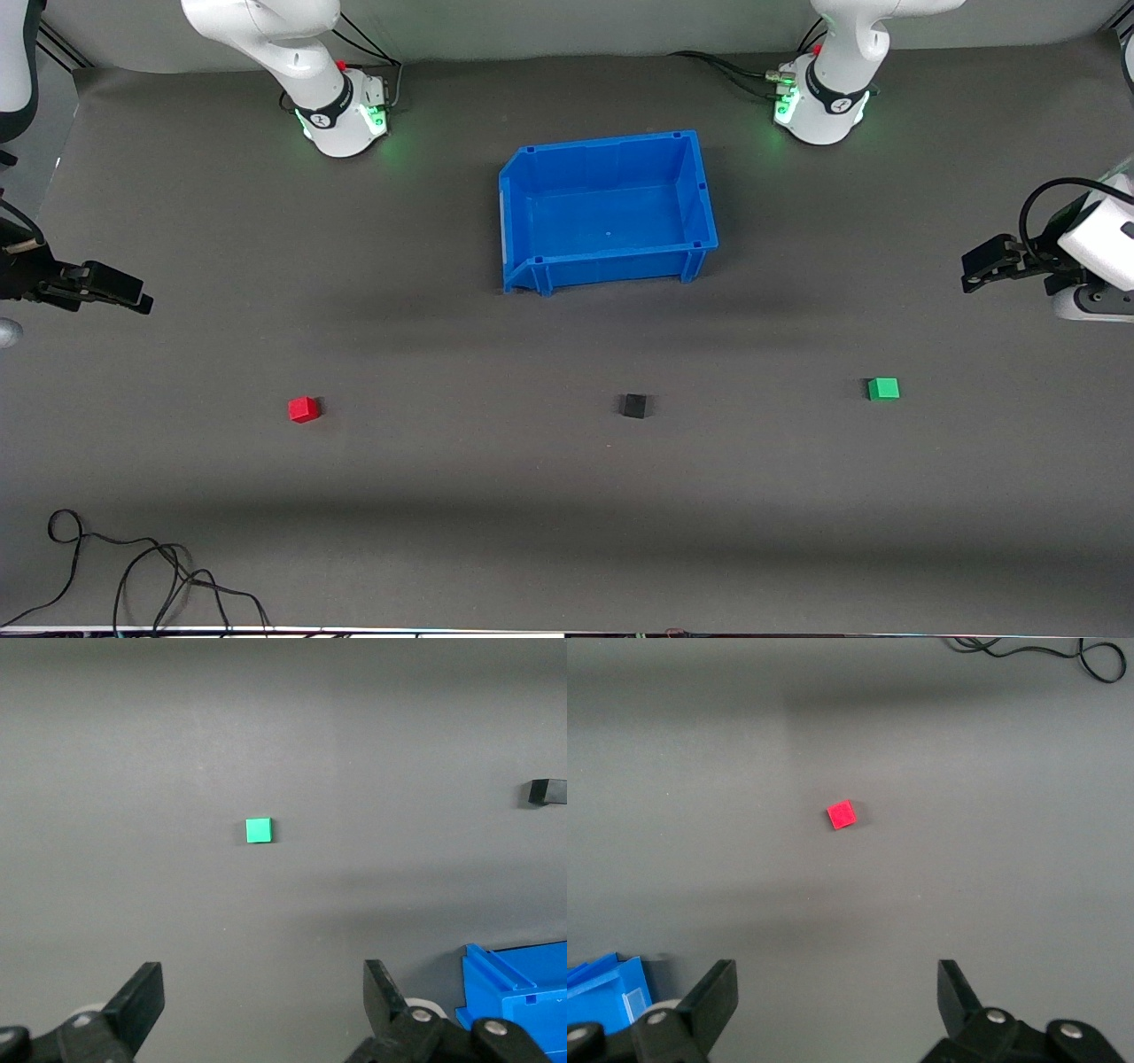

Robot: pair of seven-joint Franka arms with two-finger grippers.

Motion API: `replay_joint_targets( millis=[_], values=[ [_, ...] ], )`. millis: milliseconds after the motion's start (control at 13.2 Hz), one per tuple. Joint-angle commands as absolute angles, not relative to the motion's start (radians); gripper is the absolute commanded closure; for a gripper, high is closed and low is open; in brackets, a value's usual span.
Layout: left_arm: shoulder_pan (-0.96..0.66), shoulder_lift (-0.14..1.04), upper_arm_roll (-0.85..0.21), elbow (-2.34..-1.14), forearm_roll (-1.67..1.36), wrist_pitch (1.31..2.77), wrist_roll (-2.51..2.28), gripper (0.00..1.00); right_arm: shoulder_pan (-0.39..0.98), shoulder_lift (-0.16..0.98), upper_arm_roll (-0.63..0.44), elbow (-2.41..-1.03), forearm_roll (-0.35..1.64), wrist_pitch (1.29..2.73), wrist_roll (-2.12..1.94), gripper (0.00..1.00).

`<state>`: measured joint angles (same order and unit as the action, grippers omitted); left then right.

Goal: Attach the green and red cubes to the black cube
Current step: 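Move the left gripper and the right gripper out from rest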

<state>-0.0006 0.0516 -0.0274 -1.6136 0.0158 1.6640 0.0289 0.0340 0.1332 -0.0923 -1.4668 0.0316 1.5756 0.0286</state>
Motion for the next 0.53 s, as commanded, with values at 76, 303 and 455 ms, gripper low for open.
replay_joint_targets(
  millis=[76,303,455],
  values=[
    [-0.005,0.064,-0.026,-1.568,0.015,1.626,0.026,0.0,0.04,0.123,-0.097,-1.482,0.021,1.594,0.02,0.0],
    [0.003,0.074,-0.025,-1.554,0.015,1.609,0.022,0.0,0.041,0.123,-0.097,-1.482,0.021,1.594,0.02,0.0],
    [0.006,0.066,-0.017,-1.554,0.015,1.574,-0.068,0.0,0.041,0.123,-0.097,-1.482,0.021,1.594,0.02,0.0]
  ],
)
